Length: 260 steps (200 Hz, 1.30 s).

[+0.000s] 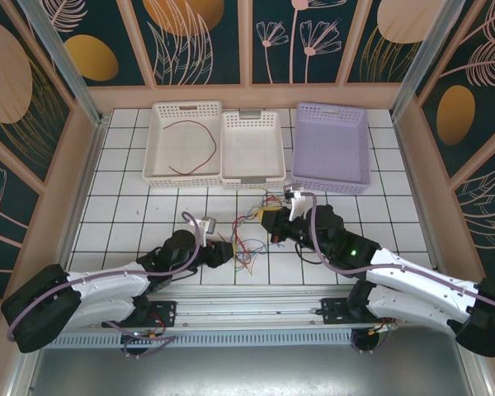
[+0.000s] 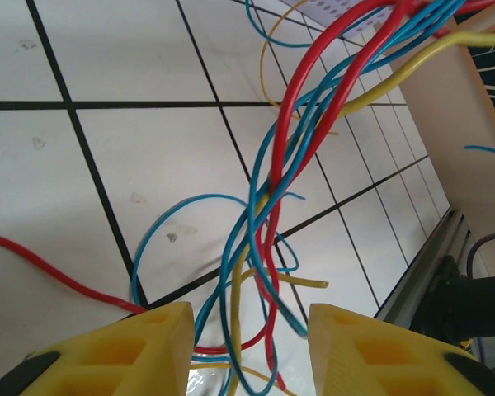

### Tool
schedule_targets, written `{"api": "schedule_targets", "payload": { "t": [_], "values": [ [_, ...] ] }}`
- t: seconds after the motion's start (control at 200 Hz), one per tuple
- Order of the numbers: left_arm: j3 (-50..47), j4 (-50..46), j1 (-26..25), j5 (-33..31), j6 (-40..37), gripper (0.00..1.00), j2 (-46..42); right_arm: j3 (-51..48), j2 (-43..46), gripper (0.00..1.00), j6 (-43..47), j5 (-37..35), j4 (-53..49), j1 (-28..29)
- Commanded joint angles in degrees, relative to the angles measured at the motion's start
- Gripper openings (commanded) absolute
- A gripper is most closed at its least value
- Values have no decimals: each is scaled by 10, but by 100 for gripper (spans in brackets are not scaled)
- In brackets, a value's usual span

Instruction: Untangle the cables

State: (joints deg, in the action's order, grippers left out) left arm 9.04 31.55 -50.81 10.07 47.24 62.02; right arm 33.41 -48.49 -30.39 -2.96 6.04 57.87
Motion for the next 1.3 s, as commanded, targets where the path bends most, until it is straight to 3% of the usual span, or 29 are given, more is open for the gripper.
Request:
{"api": "schedule_targets", "payload": {
  "t": [0.0,0.28,0.49,0.631,0.946,1.041,1.111,1.181,1.296],
  "values": [
    [-8,40,-5,0,1,41,3,19,-2,0,-6,11,34,4],
    [-1,66,-5,-7,3,49,27,19,-12,0,-11,18,42,4],
    [5,67,-6,-10,2,28,36,21,-12,0,-12,18,40,4],
    [2,64,-6,-21,1,0,31,18,-11,0,-12,18,40,4],
    [-21,71,-5,-38,13,0,-13,-6,-13,0,-33,4,-4,-17],
    [-28,67,-5,-41,17,0,-42,-23,-5,32,-52,18,-22,-49],
    [-31,60,-5,-44,20,0,-59,-40,11,47,-63,49,-20,-78],
    [-32,54,-6,-45,22,0,-75,-51,31,58,-72,63,-29,-104],
    [-37,44,-6,-53,28,0,-95,-54,66,63,-66,85,-47,-128]
  ]
}}
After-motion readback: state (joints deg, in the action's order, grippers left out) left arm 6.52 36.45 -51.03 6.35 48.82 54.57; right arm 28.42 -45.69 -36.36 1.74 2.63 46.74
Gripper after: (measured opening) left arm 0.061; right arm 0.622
